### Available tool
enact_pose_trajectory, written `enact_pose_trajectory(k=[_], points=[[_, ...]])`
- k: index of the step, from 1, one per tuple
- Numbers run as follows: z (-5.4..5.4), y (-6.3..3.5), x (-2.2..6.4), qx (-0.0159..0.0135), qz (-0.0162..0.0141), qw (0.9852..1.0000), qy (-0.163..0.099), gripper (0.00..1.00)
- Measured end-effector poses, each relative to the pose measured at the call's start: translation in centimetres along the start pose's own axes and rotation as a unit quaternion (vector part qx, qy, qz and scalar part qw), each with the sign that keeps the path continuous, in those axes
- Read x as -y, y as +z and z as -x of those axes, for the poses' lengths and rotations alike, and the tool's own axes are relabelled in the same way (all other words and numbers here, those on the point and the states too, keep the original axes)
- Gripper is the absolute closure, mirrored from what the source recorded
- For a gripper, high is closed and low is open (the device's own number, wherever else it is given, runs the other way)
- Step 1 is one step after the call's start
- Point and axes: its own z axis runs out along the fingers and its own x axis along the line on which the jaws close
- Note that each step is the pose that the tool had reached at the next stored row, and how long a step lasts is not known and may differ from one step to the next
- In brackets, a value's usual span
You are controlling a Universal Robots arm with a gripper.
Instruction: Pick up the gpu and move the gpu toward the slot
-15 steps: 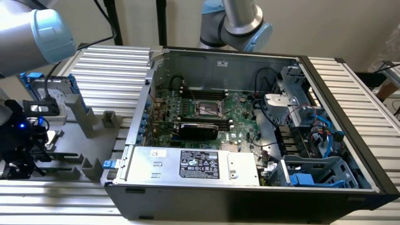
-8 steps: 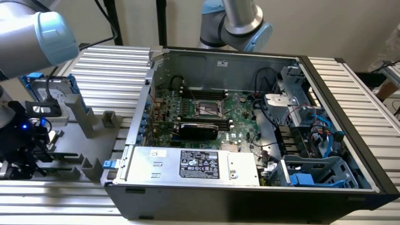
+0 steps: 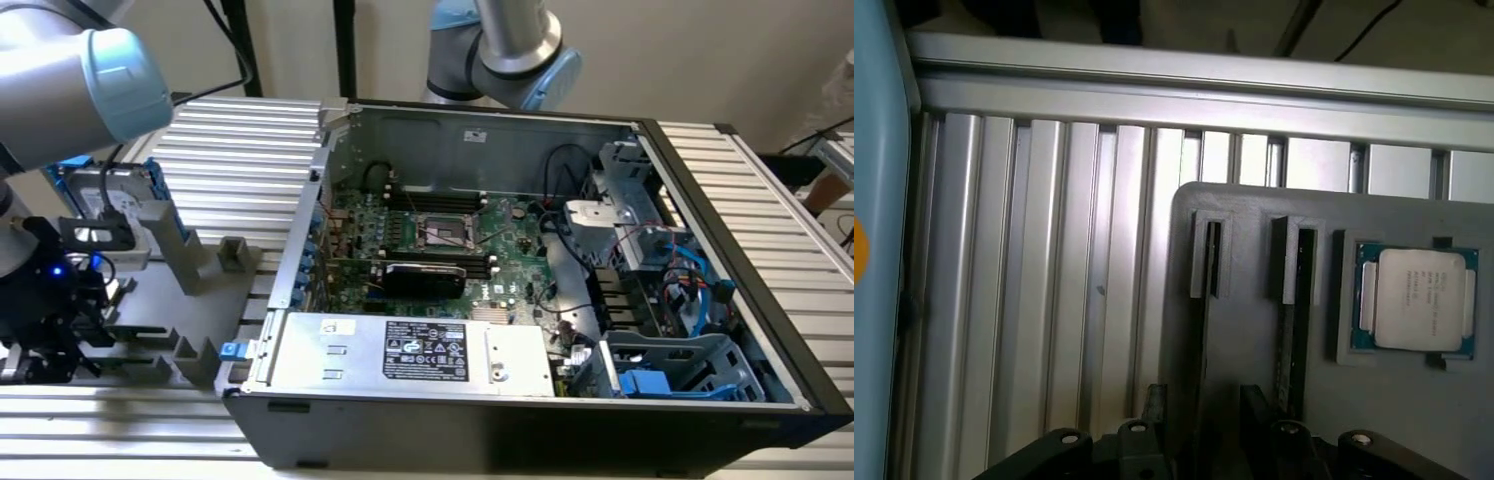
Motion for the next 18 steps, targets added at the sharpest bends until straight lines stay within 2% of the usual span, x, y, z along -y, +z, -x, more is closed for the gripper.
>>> enact_pose_trajectory(k=[3, 4, 10, 12, 13, 18], points=[[0.01, 0.03, 0.02, -0.0010, 0.0005, 1.0000, -0.001, 0.60], [0.02, 0.04, 0.04, -0.0010, 0.0006, 1.0000, -0.002, 0.67], [0.08, 0.19, 0.05, -0.0013, 0.0008, 1.0000, -0.004, 0.67], [0.12, 0.26, 0.06, -0.0012, 0.0008, 1.0000, -0.004, 0.69], [0.15, 0.29, 0.06, -0.0012, 0.0008, 1.0000, -0.004, 0.76], [0.20, 0.31, 0.06, -0.0013, 0.0012, 1.0000, -0.005, 0.76]])
